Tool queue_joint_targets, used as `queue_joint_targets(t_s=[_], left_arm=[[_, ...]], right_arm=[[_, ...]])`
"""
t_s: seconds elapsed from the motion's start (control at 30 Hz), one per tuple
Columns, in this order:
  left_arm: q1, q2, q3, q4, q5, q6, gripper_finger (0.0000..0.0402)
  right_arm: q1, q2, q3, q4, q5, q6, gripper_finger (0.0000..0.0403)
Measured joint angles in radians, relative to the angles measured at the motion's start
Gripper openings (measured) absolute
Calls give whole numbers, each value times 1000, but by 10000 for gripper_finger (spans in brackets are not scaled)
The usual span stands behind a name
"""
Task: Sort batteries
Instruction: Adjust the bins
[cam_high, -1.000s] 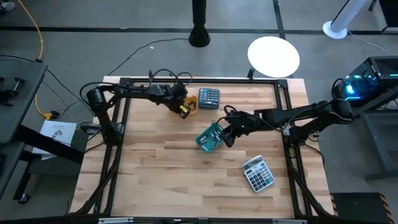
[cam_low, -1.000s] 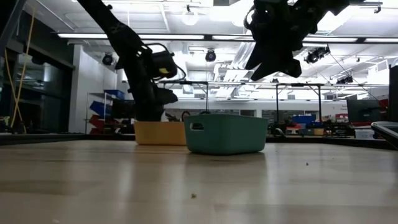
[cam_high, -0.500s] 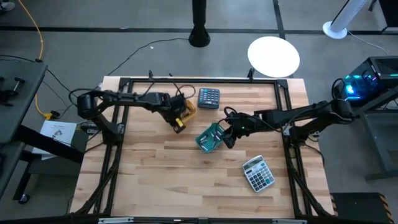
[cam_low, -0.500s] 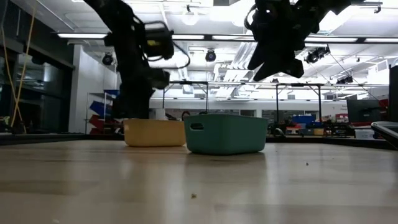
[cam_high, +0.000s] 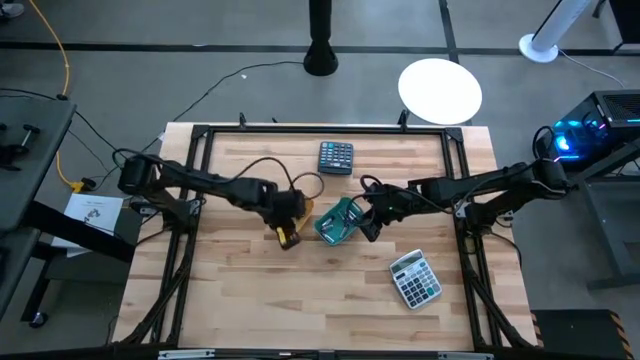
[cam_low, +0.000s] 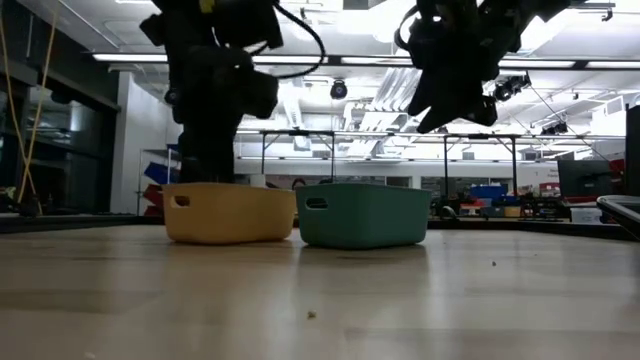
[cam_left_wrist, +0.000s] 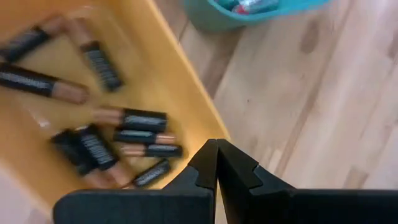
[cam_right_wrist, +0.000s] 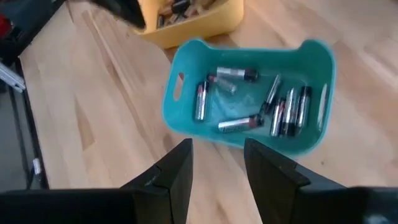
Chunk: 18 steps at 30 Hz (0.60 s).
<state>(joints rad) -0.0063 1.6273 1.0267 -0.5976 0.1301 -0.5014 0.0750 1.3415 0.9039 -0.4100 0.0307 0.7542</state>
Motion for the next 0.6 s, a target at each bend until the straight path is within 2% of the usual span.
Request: queue_joint_targets(t_s=[0.17,0.3,0.4,0.5,0.6], left_arm=[[51,-99,7,-15,-111,-37,0],[110,-217,4,-105,-267,-11,0],[166,-271,-43,-182,-365,13,0],[218,-279,-132,-194,-362,-1,0],[239,-265,-239,-118,-323,-45,0]], right_arm=[[17,0,0,-100,-108,31,137],[57,1,-2,-195,-114,30,137],[71,29,-8,-209,-104,32,137],[70,96,-8,-182,-83,31,137],[62,184,-9,-155,-63,-5,137]])
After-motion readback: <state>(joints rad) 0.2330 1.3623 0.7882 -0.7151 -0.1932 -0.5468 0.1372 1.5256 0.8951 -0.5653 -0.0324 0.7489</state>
